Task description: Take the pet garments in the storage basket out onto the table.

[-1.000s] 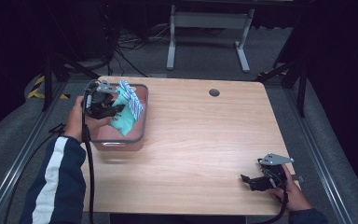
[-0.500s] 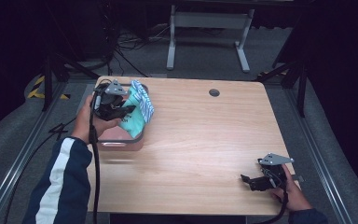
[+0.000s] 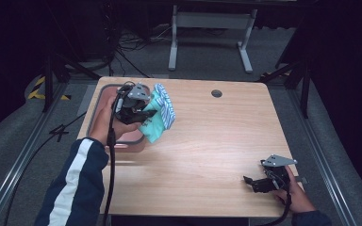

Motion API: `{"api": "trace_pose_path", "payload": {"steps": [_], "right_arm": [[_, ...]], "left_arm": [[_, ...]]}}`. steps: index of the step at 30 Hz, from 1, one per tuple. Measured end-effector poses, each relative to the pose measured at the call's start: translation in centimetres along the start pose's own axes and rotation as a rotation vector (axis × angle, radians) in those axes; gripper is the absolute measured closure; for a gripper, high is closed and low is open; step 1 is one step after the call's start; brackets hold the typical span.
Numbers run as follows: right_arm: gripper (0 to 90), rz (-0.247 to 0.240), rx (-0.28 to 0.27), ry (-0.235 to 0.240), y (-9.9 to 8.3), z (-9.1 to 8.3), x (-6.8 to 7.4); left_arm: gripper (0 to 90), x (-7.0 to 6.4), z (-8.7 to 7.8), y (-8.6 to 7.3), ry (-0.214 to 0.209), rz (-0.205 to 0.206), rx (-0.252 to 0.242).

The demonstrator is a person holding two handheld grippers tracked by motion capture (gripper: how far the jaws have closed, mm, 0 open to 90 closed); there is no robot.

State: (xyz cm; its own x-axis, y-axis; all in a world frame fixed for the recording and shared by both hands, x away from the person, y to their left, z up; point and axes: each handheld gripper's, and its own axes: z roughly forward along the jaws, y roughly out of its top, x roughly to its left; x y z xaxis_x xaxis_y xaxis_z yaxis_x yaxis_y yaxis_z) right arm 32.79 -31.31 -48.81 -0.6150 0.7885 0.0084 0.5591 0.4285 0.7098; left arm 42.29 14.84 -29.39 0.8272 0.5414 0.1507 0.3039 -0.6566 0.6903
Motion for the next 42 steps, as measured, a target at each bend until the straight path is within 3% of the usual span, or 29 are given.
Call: {"api": "trace_pose_path", "payload": {"steps": [12, 22, 35, 42], "right_arm": [[0.5, 0.0, 0.0, 0.0, 0.0, 0.0, 0.0], [0.5, 0.0, 0.0, 0.0, 0.0, 0.0, 0.0], [0.5, 0.0, 0.0, 0.0, 0.0, 0.0, 0.0], [0.5, -0.001, 0.0, 0.0, 0.0, 0.0, 0.0]], "left_arm": [[77.3, -2.4, 3.4, 1.7, -0.066, 0.057, 0.016], [77.3, -4.0, 7.0, 2.1, -0.122, 0.088, 0.068], [77.1, -4.7, 10.8, 1.2, -0.153, 0.062, 0.126], [76.8, -5.6, 12.2, 0.7, -0.146, 0.062, 0.148]]}}
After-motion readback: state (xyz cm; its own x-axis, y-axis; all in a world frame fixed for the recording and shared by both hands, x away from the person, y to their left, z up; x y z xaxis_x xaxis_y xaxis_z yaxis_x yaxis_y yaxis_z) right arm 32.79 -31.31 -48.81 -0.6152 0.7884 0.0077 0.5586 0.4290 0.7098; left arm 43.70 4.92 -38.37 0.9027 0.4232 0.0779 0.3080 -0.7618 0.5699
